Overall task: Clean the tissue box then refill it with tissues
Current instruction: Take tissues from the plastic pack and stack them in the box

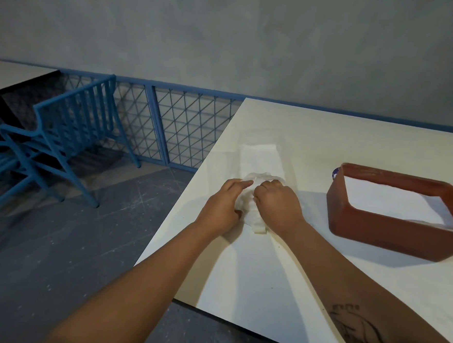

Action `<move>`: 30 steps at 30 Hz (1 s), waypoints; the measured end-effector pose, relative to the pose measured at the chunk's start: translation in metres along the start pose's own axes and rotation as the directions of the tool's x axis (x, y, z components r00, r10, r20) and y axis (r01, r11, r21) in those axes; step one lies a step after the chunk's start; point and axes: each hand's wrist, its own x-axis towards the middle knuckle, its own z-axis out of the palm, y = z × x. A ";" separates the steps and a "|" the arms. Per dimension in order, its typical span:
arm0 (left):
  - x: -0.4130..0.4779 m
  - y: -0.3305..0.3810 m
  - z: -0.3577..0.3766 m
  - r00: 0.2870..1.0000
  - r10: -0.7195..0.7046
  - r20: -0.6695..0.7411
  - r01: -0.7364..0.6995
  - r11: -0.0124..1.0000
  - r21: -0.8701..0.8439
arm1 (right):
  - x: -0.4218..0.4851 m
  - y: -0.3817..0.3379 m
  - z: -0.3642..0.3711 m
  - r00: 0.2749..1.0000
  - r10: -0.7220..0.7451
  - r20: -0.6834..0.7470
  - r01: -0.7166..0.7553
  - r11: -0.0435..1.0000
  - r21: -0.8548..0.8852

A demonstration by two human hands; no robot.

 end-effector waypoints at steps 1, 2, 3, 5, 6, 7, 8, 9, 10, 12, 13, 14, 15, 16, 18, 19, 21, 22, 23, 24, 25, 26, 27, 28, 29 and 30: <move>0.000 0.000 0.000 1.000 -0.003 -0.004 0.003 1.000 -0.006 | -0.001 -0.001 -0.001 1.000 0.002 -0.024 -0.002 1.000 0.001; 0.000 0.000 0.001 1.000 -0.005 -0.006 0.005 1.000 -0.014 | -0.004 -0.001 -0.002 0.998 0.005 -0.055 -0.005 1.000 0.006; 0.000 0.000 0.001 1.000 -0.003 -0.009 0.003 1.000 -0.020 | -0.007 0.000 -0.003 0.996 0.003 -0.089 -0.001 1.000 0.019; 0.000 -0.001 0.001 1.000 0.001 -0.014 -0.002 1.000 -0.023 | -0.014 0.002 -0.005 0.987 -0.013 -0.161 0.024 0.998 0.066; 0.000 0.000 0.001 1.000 0.001 -0.015 -0.002 1.000 -0.018 | -0.018 0.003 -0.005 0.980 -0.019 -0.197 0.040 0.994 0.103; -0.001 0.000 0.001 1.000 0.002 -0.017 -0.002 1.000 -0.013 | -0.022 0.003 -0.006 0.974 -0.017 -0.227 0.052 0.988 0.146; 0.000 0.000 0.002 1.000 0.004 -0.018 -0.004 1.000 -0.012 | -0.026 0.004 -0.008 0.967 -0.009 -0.254 0.057 0.981 0.184; 0.000 0.001 0.003 1.000 0.006 -0.022 -0.007 1.000 -0.013 | -0.029 0.005 -0.009 0.963 0.003 -0.268 0.058 0.974 0.219; 0.000 0.002 0.004 1.000 0.004 -0.021 -0.005 1.000 -0.017 | -0.032 0.007 -0.010 0.961 0.014 -0.275 0.057 0.968 0.246; 0.001 0.003 0.005 1.000 -0.009 -0.019 0.008 1.000 -0.013 | -0.035 0.008 -0.010 0.965 0.024 -0.261 0.050 0.961 0.270; 0.002 0.003 0.005 1.000 -0.023 -0.018 0.023 1.000 -0.003 | -0.036 0.009 -0.009 0.971 0.016 -0.240 0.044 0.970 0.241; 0.003 0.004 0.005 0.999 -0.039 -0.015 0.040 0.999 0.007 | -0.036 0.010 -0.007 0.978 0.007 -0.206 0.033 0.981 0.189; 0.004 0.004 0.005 0.999 -0.049 -0.014 0.049 0.999 0.014 | -0.034 0.009 -0.005 0.984 0.015 -0.177 0.010 0.991 0.137; 0.005 0.005 0.005 0.998 -0.054 -0.014 0.054 0.998 0.021 | -0.032 0.008 -0.003 0.987 0.035 -0.156 -0.021 0.996 0.090; 0.005 0.008 0.006 0.999 -0.046 -0.017 0.046 0.998 0.038 | -0.026 0.006 0.000 0.987 0.072 -0.141 -0.069 0.997 0.023; 0.004 0.010 0.006 0.999 -0.042 -0.018 0.043 0.998 0.050 | -0.023 0.005 0.001 0.988 0.070 -0.135 -0.071 0.997 -0.010; 0.004 0.015 0.007 0.999 -0.026 -0.029 0.028 0.996 0.087 | -0.021 0.004 0.002 0.996 0.032 -0.084 -0.037 0.997 -0.065; 0.005 0.015 0.008 0.999 -0.018 -0.028 0.021 0.993 0.114 | -0.022 0.005 0.002 0.998 0.001 -0.066 -0.007 0.997 -0.083; 0.006 0.016 0.009 1.000 0.001 -0.031 0.004 0.988 0.153 | -0.023 0.006 0.000 0.998 -0.020 -0.063 0.015 0.996 -0.089; 0.006 0.017 0.010 0.999 0.021 -0.027 -0.015 0.982 0.191 | -0.026 0.006 -0.005 0.997 -0.030 -0.074 0.023 0.996 -0.086; 0.006 0.017 0.013 0.999 0.032 -0.029 -0.026 0.981 0.191 | -0.029 0.006 -0.011 0.995 -0.032 -0.100 0.025 0.997 -0.077; 0.006 0.018 0.013 0.999 0.003 -0.045 0.004 0.989 0.146 | -0.031 0.004 -0.016 0.990 -0.038 -0.136 0.030 0.998 -0.060; 0.006 0.021 0.012 0.997 0.021 -0.069 -0.008 0.983 0.183 | -0.033 0.002 -0.021 0.984 -0.044 -0.173 0.038 0.999 -0.039; 0.007 0.024 0.014 0.995 -0.003 -0.099 0.021 0.984 0.175 | -0.038 0.002 -0.026 0.978 -0.048 -0.202 0.046 0.999 -0.015; 0.008 0.023 0.015 0.994 -0.009 -0.113 0.029 0.984 0.175 | -0.042 0.000 -0.029 0.972 -0.054 -0.227 0.059 0.998 0.012; 0.008 0.023 0.015 0.992 -0.019 -0.122 0.039 0.985 0.168 | -0.047 0.000 -0.032 0.967 -0.056 -0.248 0.068 0.997 0.041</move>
